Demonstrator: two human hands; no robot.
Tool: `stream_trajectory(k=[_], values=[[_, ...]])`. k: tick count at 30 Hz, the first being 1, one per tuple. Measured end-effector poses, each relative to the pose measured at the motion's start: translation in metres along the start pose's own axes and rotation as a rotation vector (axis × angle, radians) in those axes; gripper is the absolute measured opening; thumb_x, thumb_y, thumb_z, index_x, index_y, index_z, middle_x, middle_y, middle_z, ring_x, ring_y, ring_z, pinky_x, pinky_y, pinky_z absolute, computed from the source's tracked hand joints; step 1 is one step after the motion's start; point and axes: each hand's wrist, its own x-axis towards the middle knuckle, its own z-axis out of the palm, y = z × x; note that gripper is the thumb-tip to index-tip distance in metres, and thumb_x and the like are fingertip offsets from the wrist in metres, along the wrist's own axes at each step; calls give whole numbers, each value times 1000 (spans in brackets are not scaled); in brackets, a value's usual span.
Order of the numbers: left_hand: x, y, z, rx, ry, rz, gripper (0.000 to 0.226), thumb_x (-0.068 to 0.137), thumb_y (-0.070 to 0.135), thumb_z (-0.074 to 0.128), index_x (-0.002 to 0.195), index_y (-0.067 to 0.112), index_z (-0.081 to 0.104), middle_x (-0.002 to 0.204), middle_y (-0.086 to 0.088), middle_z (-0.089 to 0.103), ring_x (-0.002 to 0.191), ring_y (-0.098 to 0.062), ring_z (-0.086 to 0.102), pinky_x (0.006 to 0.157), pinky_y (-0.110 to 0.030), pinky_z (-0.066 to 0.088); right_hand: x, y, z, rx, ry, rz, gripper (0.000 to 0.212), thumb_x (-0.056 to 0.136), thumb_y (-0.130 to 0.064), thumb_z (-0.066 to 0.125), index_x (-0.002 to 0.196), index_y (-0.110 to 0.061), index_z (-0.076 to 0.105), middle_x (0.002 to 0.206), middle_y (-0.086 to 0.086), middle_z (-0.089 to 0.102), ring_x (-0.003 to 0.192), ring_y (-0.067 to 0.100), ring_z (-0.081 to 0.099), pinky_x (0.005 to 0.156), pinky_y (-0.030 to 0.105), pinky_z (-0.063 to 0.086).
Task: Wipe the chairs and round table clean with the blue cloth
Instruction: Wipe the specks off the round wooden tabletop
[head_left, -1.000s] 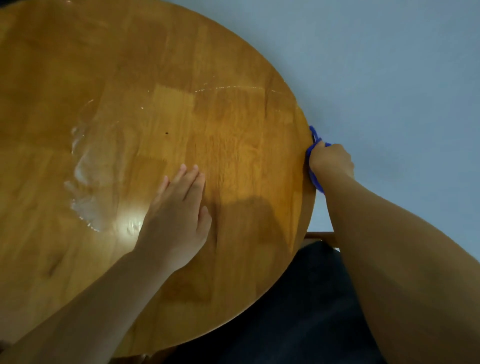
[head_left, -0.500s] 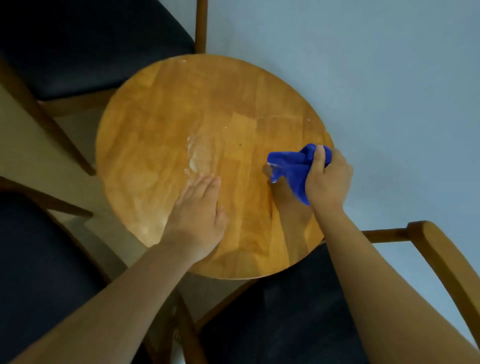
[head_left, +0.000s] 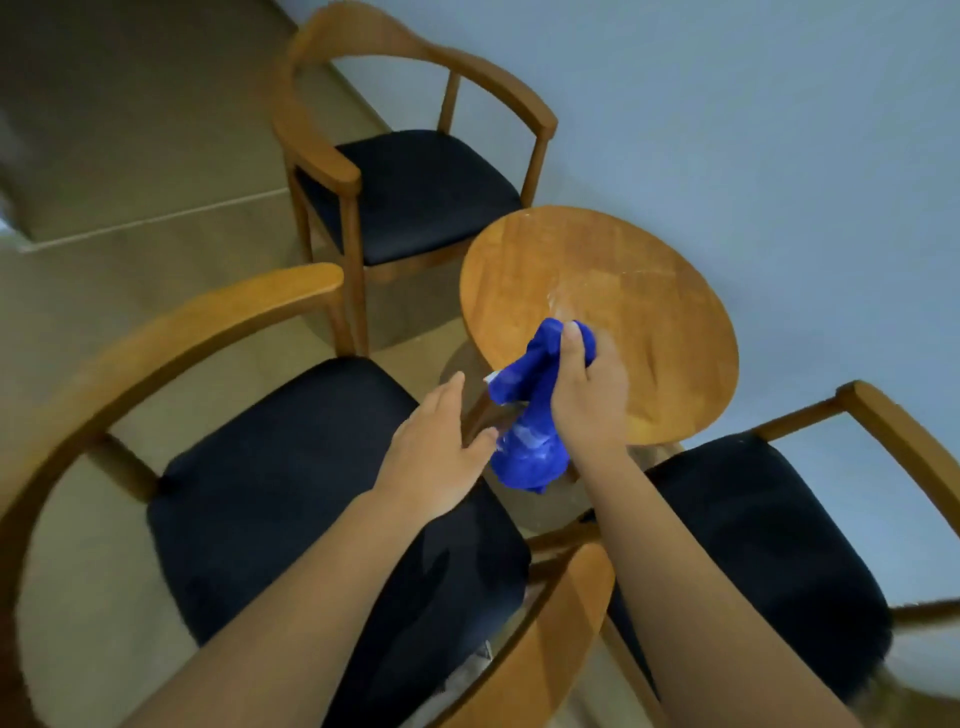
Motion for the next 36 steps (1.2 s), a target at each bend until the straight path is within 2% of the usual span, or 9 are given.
stream_trajectory(k=[4,6,8,11,15,20,24,33,36], values=[[-48,-21,-35,-121,-109,-103,106,70,58,70,149,26,7,155,7,17,141,-14,21,112,-39,26,-72,-36,19,45,-87,-11,20,99,-30,40,85,-24,53,76,-11,54,67,-5,50,64,6,38],[-66,-28,-45,-172,-126,-92,109,53,64,76,143,34,21,147,12,34,133,-13,36,107,-45,35,-97,-51,30,68,-136,-18,15,98,-30,40,94,-26,54,82,-15,56,77,-6,53,71,7,37],[-77,-34,-54,-232,-83,-63,93,48,58,80,127,40,34,123,20,52,115,-5,52,94,-37,48,-117,-68,42,93,-205,-24,13,98,-31,41,97,-29,55,87,-16,58,83,-6,54,76,7,37],[-94,-42,-71,-287,-42,-80,53,71,33,75,113,33,43,101,16,60,91,-1,57,74,-16,44,-142,-91,55,86,-303,-64,12,96,-32,45,99,-28,57,93,-14,59,87,-6,53,76,6,37],[-110,-64,-110,-124,32,-70,12,84,34,60,84,24,54,75,4,64,71,-13,60,73,-37,52,-161,-119,74,-60,-322,-158,10,92,-30,54,97,-23,59,95,-6,54,82,-8,49,71,0,35],[-121,-95,-186,-72,28,-3,32,74,49,62,79,19,51,71,4,59,67,-15,57,64,-34,50,-191,-164,122,-141,-194,-198,15,86,-29,63,84,-20,52,87,-3,48,68,-1,46,66,1,36],[-132,-140,-263,-56,-12,32,30,78,28,68,63,18,44,57,5,47,55,-11,44,52,-22,31,-231,-202,176,-238,-87,-173,24,82,-38,66,79,-22,48,81,-5,47,64,4,46,57,11,35],[-138,-208,-415,-325,-265,-48,27,72,4,73,88,10,52,84,-9,61,78,-23,62,69,-35,51,-283,-276,275,-265,-31,-88,32,83,-41,64,74,-17,46,78,-5,45,62,7,45,55,15,34],[-129,-216,-443,-331,-225,18,20,77,0,66,85,8,49,75,-7,56,67,-17,56,56,-25,45,-283,-287,290,-279,-30,-101,36,84,-43,62,69,-16,44,75,-3,44,61,7,42,55,17,34]])
